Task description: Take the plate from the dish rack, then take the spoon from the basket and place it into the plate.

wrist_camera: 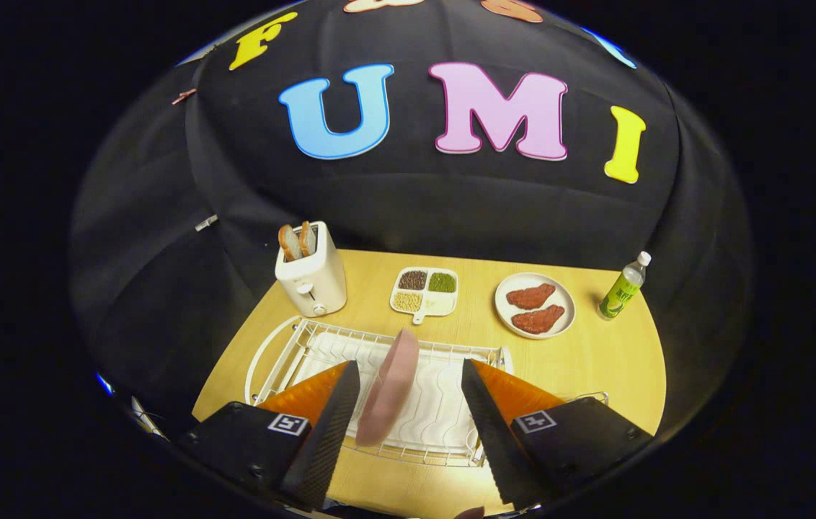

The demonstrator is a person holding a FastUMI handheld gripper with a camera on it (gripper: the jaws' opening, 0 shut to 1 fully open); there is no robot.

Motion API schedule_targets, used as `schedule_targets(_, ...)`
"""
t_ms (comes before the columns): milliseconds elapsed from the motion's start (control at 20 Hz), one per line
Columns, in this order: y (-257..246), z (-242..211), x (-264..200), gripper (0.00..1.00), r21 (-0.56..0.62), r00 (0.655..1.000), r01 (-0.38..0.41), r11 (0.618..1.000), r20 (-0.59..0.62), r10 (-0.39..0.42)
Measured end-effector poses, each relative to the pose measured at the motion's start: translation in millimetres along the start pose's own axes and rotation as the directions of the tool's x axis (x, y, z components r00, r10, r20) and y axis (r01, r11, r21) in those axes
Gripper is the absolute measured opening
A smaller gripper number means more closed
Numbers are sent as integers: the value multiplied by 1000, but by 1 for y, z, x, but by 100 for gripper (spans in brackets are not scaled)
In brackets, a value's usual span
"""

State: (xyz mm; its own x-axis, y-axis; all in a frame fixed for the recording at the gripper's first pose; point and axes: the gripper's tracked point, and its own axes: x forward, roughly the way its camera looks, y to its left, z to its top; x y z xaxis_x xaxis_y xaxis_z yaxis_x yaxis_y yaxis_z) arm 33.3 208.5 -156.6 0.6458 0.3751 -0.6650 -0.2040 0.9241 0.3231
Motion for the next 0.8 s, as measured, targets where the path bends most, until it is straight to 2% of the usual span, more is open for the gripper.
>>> schedule_targets(150,6,-20,27,77,10,993,43,999,-107,-41)
schedule_targets(300,-1,-33,45,67,-10,975,131,991,-180,-131)
schedule_targets(400,5,-40,53,56,-4,965,150,989,-216,-147)
schedule_targets(500,7,-49,60,53,10,950,179,984,-261,-170)
schedule_targets(550,6,-55,63,53,17,939,204,979,-288,-191)
schedule_targets(700,-4,-70,66,34,-45,878,316,948,-364,-310)
schedule_targets(800,-9,-69,67,27,-118,847,365,923,-369,-382)
